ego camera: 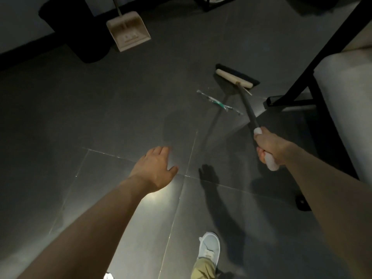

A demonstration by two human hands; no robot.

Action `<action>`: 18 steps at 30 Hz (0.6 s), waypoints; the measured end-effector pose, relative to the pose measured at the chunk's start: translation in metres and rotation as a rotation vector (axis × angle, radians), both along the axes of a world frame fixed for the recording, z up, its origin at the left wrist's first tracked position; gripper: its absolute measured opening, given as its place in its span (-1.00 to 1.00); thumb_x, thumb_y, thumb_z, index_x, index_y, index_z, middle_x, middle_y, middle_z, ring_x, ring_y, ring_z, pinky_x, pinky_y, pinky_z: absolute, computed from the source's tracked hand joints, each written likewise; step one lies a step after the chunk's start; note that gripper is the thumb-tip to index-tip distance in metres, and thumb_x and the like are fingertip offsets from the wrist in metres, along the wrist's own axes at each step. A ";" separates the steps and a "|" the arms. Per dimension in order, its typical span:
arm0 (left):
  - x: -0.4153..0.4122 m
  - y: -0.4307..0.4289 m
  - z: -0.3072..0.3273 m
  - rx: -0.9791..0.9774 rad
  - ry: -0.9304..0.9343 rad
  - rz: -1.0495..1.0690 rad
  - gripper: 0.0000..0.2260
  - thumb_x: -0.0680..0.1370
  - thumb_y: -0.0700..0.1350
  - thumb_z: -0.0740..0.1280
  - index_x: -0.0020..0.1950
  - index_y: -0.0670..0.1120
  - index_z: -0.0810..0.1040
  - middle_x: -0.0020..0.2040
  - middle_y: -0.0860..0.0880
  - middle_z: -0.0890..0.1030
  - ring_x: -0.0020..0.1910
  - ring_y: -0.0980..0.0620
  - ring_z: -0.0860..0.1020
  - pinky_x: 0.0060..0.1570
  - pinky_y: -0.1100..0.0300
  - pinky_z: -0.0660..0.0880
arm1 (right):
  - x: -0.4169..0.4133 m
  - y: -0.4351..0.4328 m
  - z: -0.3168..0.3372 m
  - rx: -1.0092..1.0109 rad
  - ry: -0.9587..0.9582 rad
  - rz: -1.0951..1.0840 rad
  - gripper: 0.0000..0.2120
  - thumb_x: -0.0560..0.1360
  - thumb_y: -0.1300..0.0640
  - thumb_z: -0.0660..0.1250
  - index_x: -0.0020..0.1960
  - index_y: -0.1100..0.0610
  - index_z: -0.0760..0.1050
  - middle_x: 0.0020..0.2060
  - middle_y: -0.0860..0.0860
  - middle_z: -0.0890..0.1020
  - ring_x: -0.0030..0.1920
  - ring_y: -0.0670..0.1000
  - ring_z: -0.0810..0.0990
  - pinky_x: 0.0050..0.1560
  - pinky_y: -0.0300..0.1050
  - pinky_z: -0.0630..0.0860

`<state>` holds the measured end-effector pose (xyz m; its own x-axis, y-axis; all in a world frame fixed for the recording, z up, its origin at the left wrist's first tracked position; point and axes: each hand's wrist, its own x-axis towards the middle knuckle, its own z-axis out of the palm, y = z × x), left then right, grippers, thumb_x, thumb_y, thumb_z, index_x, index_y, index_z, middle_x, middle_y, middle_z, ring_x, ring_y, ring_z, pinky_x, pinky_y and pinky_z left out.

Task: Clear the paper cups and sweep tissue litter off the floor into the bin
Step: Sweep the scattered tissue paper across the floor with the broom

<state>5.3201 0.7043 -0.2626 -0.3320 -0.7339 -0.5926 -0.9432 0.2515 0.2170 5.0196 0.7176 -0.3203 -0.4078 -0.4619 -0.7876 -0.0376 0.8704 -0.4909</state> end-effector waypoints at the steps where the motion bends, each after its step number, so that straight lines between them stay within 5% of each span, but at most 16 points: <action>1: 0.000 0.007 0.001 0.000 0.005 -0.006 -0.42 0.60 0.14 0.14 0.53 -0.07 0.06 0.52 -0.05 0.17 0.50 -0.06 0.14 0.44 0.05 0.14 | 0.004 0.012 0.004 0.016 -0.010 0.009 -0.73 0.66 0.10 0.03 0.34 0.05 0.29 -0.42 0.07 0.34 -0.50 -0.06 0.26 -0.63 -0.31 0.25; 9: 0.025 0.084 0.037 -0.047 0.031 -0.057 -0.41 0.60 0.14 0.14 0.53 -0.09 0.05 0.53 -0.07 0.14 0.50 -0.07 0.12 0.44 0.08 0.11 | 0.088 0.145 0.046 -0.006 -0.049 -0.003 -0.58 0.65 0.05 0.07 0.50 -0.10 0.17 -0.49 0.02 0.29 -0.70 -0.16 0.21 -0.67 -0.38 0.15; 14: 0.056 0.144 0.061 -0.050 0.040 -0.087 -0.41 0.61 0.12 0.14 0.54 -0.10 0.04 0.54 -0.09 0.12 0.51 -0.08 0.09 0.46 0.09 0.06 | 0.139 0.227 0.081 -0.054 -0.117 -0.123 -0.62 0.63 0.02 0.15 0.44 -0.12 0.30 -0.36 0.01 0.35 -0.54 -0.12 0.24 -0.66 -0.36 0.15; 18: 0.074 0.179 0.065 -0.005 0.034 -0.076 -0.40 0.61 0.14 0.13 0.54 -0.07 0.02 0.55 -0.08 0.08 0.52 -0.09 0.07 0.46 0.05 0.04 | 0.152 0.261 0.101 -0.133 -0.123 -0.181 -0.63 0.63 0.08 0.18 0.42 -0.10 0.33 -0.41 0.03 0.31 -0.65 -0.15 0.21 -0.64 -0.36 0.12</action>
